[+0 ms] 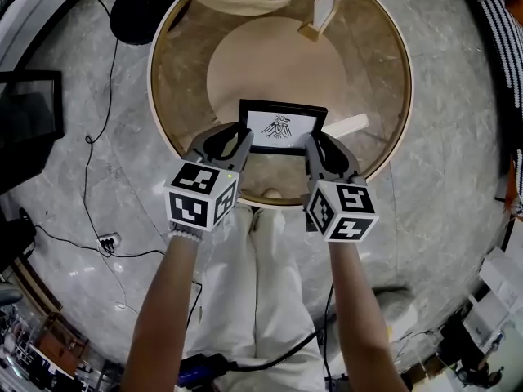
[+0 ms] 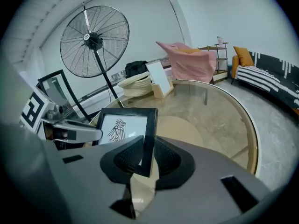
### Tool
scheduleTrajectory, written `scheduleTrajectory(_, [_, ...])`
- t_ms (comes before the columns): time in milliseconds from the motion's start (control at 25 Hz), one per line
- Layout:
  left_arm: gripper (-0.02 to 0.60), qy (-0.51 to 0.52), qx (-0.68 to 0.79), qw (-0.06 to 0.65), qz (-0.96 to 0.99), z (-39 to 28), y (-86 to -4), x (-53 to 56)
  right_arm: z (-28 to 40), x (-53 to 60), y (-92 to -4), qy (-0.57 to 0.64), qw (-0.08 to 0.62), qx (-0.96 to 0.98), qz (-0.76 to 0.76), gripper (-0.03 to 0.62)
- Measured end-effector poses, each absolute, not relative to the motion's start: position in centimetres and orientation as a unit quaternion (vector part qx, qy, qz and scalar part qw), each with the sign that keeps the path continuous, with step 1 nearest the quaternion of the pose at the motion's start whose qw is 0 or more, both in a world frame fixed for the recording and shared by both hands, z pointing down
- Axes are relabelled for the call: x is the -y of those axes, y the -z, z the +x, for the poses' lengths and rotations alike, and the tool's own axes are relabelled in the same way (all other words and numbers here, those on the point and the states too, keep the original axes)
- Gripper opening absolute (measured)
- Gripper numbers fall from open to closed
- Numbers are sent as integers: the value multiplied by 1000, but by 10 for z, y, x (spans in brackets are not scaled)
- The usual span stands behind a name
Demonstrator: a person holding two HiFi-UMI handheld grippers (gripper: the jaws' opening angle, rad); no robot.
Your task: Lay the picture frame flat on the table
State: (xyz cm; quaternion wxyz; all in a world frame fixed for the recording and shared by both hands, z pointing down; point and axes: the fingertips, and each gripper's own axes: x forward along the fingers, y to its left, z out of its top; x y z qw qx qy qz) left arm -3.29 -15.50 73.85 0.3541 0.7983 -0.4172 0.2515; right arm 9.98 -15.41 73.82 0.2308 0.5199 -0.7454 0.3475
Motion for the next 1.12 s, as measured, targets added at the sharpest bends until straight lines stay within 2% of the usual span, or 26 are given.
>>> scheduleTrajectory(200, [107, -263, 430, 362, 784, -36, -750, 163, 99, 163, -744, -359, 234, 729, 533, 87])
scheduleTrajectory(560, [112, -284, 438, 334, 785, -43, -753, 167, 89, 165, -760, -356, 265, 713, 543, 89])
scheduleTrajectory(640, [112, -277, 441, 334, 786, -47, -747, 168, 85, 165, -759, -359, 261, 716, 540, 112])
scheduleTrajectory(760, [109, -277, 450, 321, 786, -54, -736, 169, 91, 167, -751, -341, 265, 712, 554, 112])
scheduleTrajectory(920, [40, -269, 462, 292, 793, -60, -706, 168, 93, 165, -724, -301, 265, 727, 558, 58])
scheduleTrajectory(1120, [21, -245, 448, 267, 817, -50, -648, 157, 85, 159, -666, -279, 247, 757, 537, 46])
